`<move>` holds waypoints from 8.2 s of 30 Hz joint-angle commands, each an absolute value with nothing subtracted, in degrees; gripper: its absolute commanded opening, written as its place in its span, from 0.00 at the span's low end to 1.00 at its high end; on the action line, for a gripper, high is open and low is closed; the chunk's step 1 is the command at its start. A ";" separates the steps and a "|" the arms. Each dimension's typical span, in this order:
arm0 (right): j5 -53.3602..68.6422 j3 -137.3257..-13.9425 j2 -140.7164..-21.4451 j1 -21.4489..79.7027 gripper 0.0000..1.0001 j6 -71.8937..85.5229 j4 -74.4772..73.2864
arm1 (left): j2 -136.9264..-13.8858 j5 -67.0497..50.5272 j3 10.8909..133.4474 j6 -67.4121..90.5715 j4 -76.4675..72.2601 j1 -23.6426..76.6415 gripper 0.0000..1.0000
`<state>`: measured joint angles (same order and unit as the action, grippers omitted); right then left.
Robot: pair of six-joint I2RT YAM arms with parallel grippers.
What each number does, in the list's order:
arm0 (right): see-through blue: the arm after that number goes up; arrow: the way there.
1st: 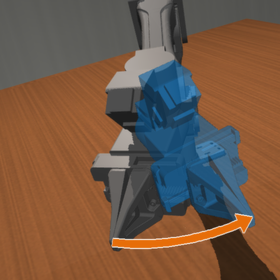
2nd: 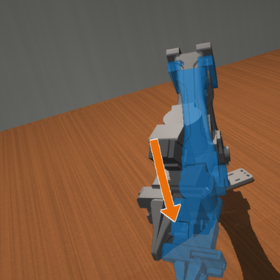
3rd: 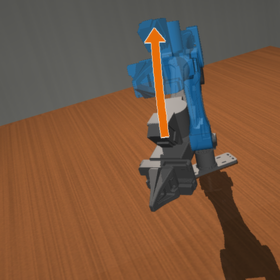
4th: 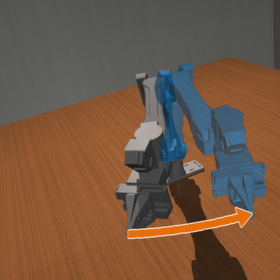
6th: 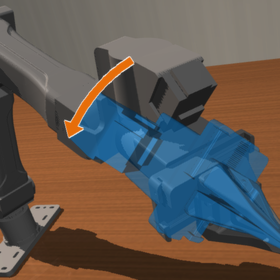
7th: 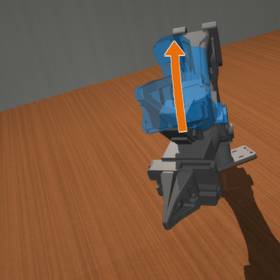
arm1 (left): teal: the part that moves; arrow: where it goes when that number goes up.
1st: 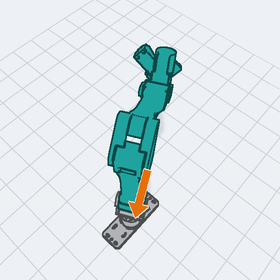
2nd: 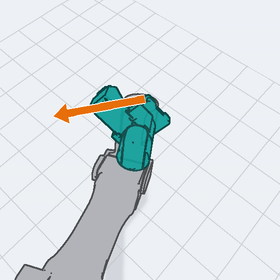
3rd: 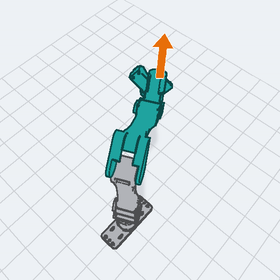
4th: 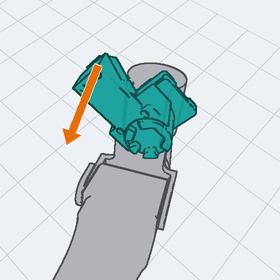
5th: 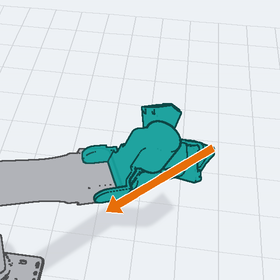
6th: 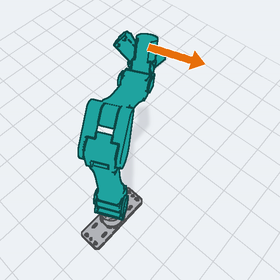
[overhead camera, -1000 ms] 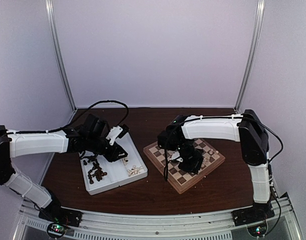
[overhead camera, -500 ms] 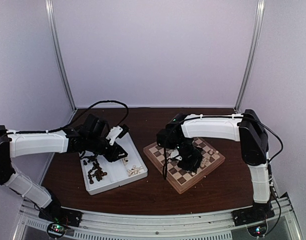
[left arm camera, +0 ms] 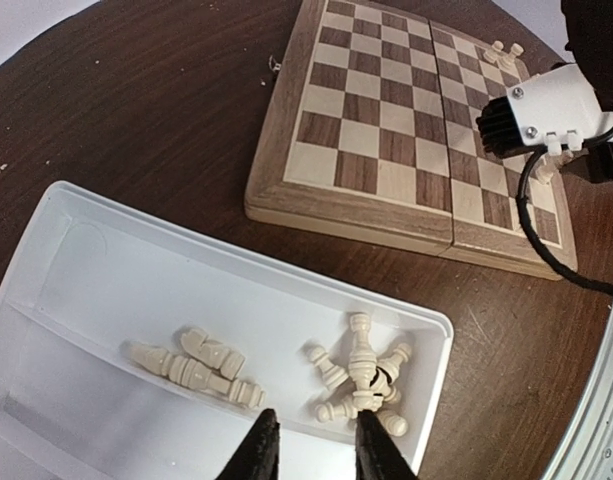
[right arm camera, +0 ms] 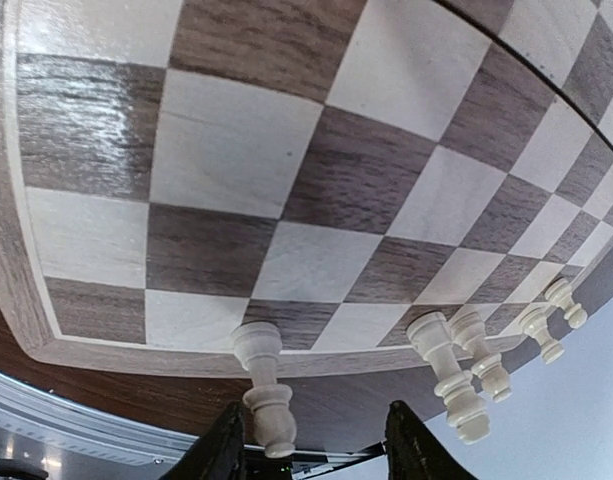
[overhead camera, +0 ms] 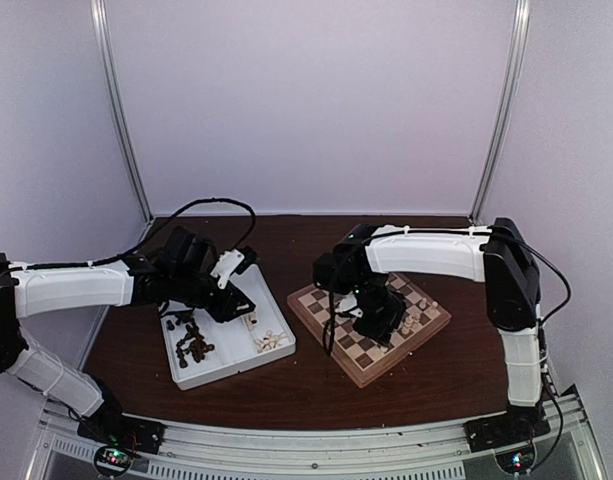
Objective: Set up the chess pieces on the board
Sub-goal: Place the chess piece on the chessboard, then adjust the chess piece on the chessboard, then pick up the chess piece from the storage box, then place the chess piece on the chessboard.
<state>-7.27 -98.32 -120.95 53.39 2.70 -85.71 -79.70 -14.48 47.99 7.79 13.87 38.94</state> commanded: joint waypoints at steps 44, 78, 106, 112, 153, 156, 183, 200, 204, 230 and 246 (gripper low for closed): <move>1.99 -67.02 -88.48 49.86 0.37 22.66 -45.86 | -71.09 -11.68 43.30 7.11 13.14 38.76 0.54; -3.19 -64.59 -95.44 53.26 0.22 23.51 -48.85 | -65.56 -12.98 40.50 6.79 8.44 38.76 0.58; -5.76 -67.16 -96.88 53.26 0.17 23.55 -49.57 | -65.53 -12.71 40.24 6.86 8.71 38.76 0.58; -5.71 -66.98 -96.75 53.28 0.18 23.81 -49.14 | -65.72 -12.70 40.33 6.86 8.66 38.76 0.58; -10.03 -74.48 -87.54 53.26 0.53 14.77 -43.74 | -72.19 -5.28 43.76 12.88 14.23 38.76 0.96; -10.14 -74.63 -87.09 53.26 0.49 14.74 -41.11 | -78.19 -6.11 49.52 12.45 20.36 38.76 0.79; -6.05 -67.37 -86.44 52.93 0.36 15.38 -31.20 | -115.69 -0.88 88.49 30.75 56.40 38.94 0.31; -6.11 -66.42 -85.62 52.80 0.36 15.47 -31.20 | -120.42 -2.32 87.78 30.15 52.51 39.16 0.16; -6.14 -66.59 -85.54 52.74 0.36 15.47 -31.22 | -121.77 -1.97 88.06 30.32 52.56 39.20 0.15; 0.39 -69.01 -85.45 52.50 0.37 17.96 -28.61 | -103.61 1.08 77.09 24.99 35.52 42.27 0.09; 27.98 -76.25 -93.91 52.67 0.44 33.33 -18.37 | -84.32 -0.92 47.87 6.07 -13.56 52.96 0.10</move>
<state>20.84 -74.85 -90.98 52.12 28.01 -22.33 -86.41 -2.22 50.78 13.08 2.13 51.99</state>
